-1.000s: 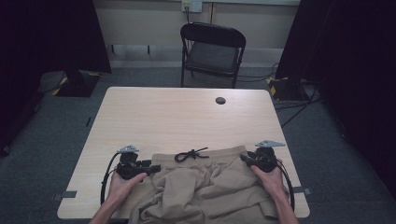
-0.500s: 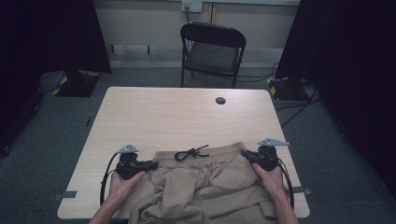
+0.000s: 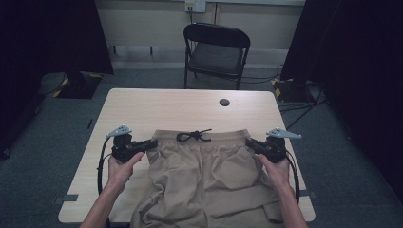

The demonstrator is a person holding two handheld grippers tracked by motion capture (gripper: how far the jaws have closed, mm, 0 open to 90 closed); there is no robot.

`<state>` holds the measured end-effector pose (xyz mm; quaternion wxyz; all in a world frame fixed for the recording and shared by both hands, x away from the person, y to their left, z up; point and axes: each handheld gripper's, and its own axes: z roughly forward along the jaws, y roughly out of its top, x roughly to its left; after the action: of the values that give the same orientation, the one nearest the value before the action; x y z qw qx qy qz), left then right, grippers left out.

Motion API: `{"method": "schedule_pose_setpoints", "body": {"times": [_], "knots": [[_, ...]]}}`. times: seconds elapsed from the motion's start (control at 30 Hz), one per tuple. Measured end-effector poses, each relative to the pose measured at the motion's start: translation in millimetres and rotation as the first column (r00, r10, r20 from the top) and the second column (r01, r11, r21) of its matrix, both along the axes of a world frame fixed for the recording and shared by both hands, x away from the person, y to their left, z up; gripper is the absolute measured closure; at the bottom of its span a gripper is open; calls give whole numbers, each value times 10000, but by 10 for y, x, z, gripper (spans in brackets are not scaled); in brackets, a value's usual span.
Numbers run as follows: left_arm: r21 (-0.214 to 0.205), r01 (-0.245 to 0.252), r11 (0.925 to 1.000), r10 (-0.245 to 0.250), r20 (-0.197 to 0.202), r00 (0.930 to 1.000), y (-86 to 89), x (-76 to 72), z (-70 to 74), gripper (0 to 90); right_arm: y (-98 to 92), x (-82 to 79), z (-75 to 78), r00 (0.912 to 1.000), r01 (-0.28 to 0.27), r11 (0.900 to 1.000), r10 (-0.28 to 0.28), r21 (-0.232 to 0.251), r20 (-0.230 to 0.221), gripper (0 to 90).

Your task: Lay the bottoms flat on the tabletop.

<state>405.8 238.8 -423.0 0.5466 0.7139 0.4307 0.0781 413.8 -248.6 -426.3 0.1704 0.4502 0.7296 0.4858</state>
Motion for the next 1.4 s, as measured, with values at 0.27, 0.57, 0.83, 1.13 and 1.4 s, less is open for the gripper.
{"method": "schedule_pose_setpoints", "body": {"times": [0.27, 0.57, 0.83, 1.13, 1.4], "knots": [[-196, -245, 9995, 258, 664, 9975, 52, 108, 310, 829, 26, 100, 416, 9964, -10, 9994, -20, 352, 848, 849], [-285, -501, 9983, 534, 1307, 9900, 175, 292, 701, 830, 128, 268, 810, 9868, -54, 9979, -52, 647, 1619, 850], [-443, -674, 9967, 734, 1531, 9855, 226, 430, 874, 830, 201, 411, 1056, 9799, -168, 9967, 6, 792, 1996, 850], [-457, -531, 9975, 602, 1692, 9837, 223, 595, 978, 830, 192, 578, 1169, 9785, -73, 9950, -133, 992, 2057, 850], [-387, -760, 9964, 816, 1717, 9818, 238, 854, 1085, 830, 251, 770, 1264, 9771, 42, 9959, -231, 899, 2113, 850]]}}
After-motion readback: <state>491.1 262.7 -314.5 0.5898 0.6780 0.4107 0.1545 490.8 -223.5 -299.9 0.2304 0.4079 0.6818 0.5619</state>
